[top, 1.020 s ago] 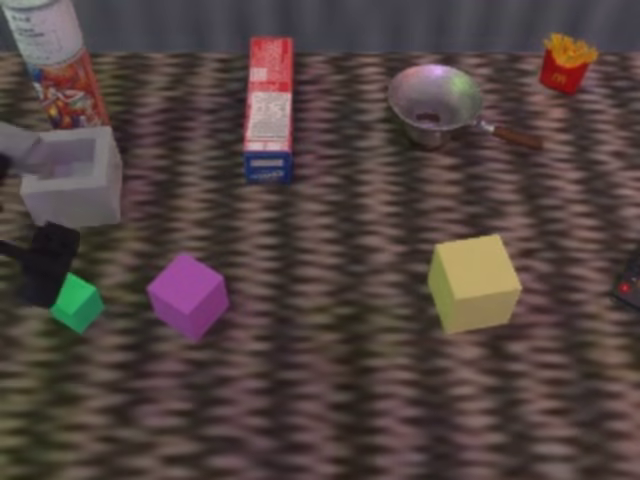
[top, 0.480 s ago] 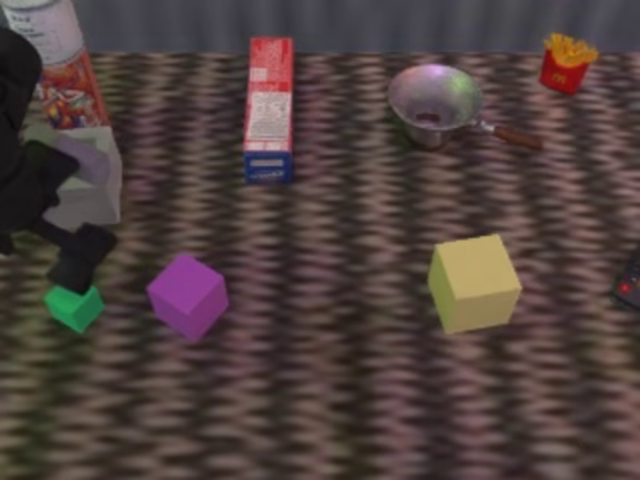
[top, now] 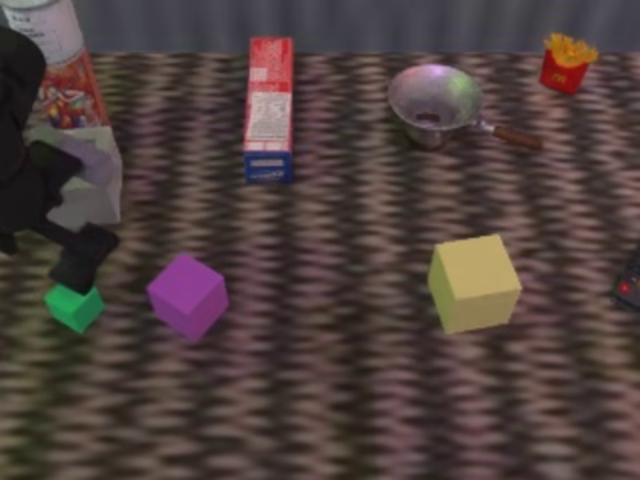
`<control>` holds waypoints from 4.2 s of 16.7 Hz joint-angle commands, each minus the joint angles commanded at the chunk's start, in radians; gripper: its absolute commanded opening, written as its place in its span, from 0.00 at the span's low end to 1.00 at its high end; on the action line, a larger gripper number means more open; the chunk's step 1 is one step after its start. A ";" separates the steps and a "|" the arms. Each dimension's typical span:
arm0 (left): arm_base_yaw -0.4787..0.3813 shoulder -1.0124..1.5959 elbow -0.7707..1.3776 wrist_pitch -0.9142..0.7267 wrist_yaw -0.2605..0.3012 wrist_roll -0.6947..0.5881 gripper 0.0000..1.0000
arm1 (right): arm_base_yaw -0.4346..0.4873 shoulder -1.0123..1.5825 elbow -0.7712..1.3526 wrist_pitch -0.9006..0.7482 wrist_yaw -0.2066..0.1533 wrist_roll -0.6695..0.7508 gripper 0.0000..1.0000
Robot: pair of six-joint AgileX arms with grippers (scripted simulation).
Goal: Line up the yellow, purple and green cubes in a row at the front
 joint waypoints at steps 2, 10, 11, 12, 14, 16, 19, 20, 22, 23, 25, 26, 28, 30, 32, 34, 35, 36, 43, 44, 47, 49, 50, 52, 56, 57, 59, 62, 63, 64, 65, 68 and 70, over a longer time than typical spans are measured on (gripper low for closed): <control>-0.002 0.020 -0.021 0.036 0.000 0.002 1.00 | 0.000 0.000 0.000 0.000 0.000 0.000 1.00; -0.003 0.171 -0.148 0.318 0.002 0.004 1.00 | 0.000 0.000 0.000 0.000 0.000 0.000 1.00; -0.003 0.172 -0.148 0.319 0.002 0.004 1.00 | 0.000 0.000 0.000 0.000 0.000 0.000 1.00; -0.003 0.172 -0.148 0.319 0.002 0.004 1.00 | 0.000 0.000 0.000 0.000 0.000 0.000 1.00; -0.003 0.172 -0.148 0.319 0.002 0.004 1.00 | 0.000 0.000 0.000 0.000 0.000 0.000 1.00; -0.003 0.172 -0.148 0.319 0.002 0.004 0.85 | 0.000 0.000 0.000 0.000 0.000 0.000 1.00; -0.003 0.172 -0.148 0.319 0.002 0.004 0.62 | 0.000 0.000 0.000 0.000 0.000 0.000 1.00; -0.003 0.172 -0.148 0.319 0.002 0.004 0.55 | 0.000 0.000 0.000 0.000 0.000 0.000 1.00; -0.003 0.172 -0.148 0.319 0.002 0.004 0.40 | 0.000 0.000 0.000 0.000 0.000 0.000 1.00; -0.003 0.172 -0.148 0.319 0.002 0.004 0.32 | 0.000 0.000 0.000 0.000 0.000 0.000 1.00; -0.003 0.172 -0.148 0.319 0.002 0.004 0.17 | 0.000 0.000 0.000 0.000 0.000 0.000 1.00; -0.003 0.172 -0.148 0.319 0.002 0.004 0.10 | 0.000 0.000 0.000 0.000 0.000 0.000 1.00; -0.003 0.172 -0.148 0.319 0.002 0.004 0.00 | 0.000 0.000 0.000 0.000 0.000 0.000 1.00; -0.003 0.172 -0.148 0.319 0.002 0.004 0.00 | 0.000 0.000 0.000 0.000 0.000 0.000 1.00; -0.003 0.172 -0.148 0.319 0.002 0.004 0.00 | 0.000 0.000 0.000 0.000 0.000 0.000 1.00; -0.003 0.172 -0.148 0.319 0.002 0.004 0.00 | 0.000 0.000 0.000 0.000 0.000 0.000 1.00; -0.003 0.172 -0.148 0.319 0.002 0.004 0.00 | 0.000 0.000 0.000 0.000 0.000 0.000 1.00; -0.003 0.127 -0.134 0.292 0.018 -0.005 0.00 | 0.000 0.000 0.000 0.000 0.000 0.000 1.00; 0.011 0.038 -0.037 0.092 0.017 -0.007 0.00 | 0.000 0.000 0.000 0.000 0.000 0.000 1.00; 0.014 0.021 -0.022 0.063 0.017 -0.008 0.00 | 0.000 0.000 0.000 0.000 0.000 0.000 1.00; 0.016 0.000 -0.007 0.038 0.017 -0.009 0.00 | 0.000 0.000 0.000 0.000 0.000 0.000 1.00; 0.010 0.004 -0.009 0.040 0.016 -0.007 0.00 | 0.000 0.000 0.000 0.000 0.000 0.000 1.00; 0.009 0.005 -0.008 0.040 0.016 -0.008 0.00 | 0.000 0.000 0.000 0.000 0.000 0.000 1.00; -0.019 0.019 0.013 0.030 0.015 -0.041 0.00 | 0.000 0.000 0.000 0.000 0.000 0.000 1.00; -0.157 0.088 0.115 -0.018 0.008 -0.229 0.00 | 0.000 0.000 0.000 0.000 0.000 0.000 1.00; -0.205 0.109 0.148 -0.035 0.006 -0.299 0.00 | 0.000 0.000 0.000 0.000 0.000 0.000 1.00; -0.312 0.154 0.216 -0.070 0.001 -0.462 0.00 | 0.000 0.000 0.000 0.000 0.000 0.000 1.00; -0.489 0.222 0.318 -0.128 -0.004 -0.751 0.00 | 0.000 0.000 0.000 0.000 0.000 0.000 1.00; -0.550 0.244 0.353 -0.148 -0.005 -0.854 0.00 | 0.000 0.000 0.000 0.000 0.000 0.000 1.00; -0.611 0.265 0.387 -0.166 -0.006 -0.956 0.00 | 0.000 0.000 0.000 0.000 0.000 0.000 1.00; -0.671 0.284 0.421 -0.183 -0.008 -1.055 0.00 | 0.000 0.000 0.000 0.000 0.000 0.000 1.00; -0.832 0.324 0.510 -0.221 -0.016 -1.307 0.00 | 0.000 0.000 0.000 0.000 0.000 0.000 1.00; -0.915 0.335 0.554 -0.235 -0.022 -1.423 0.00 | 0.000 0.000 0.000 0.000 0.000 0.000 1.00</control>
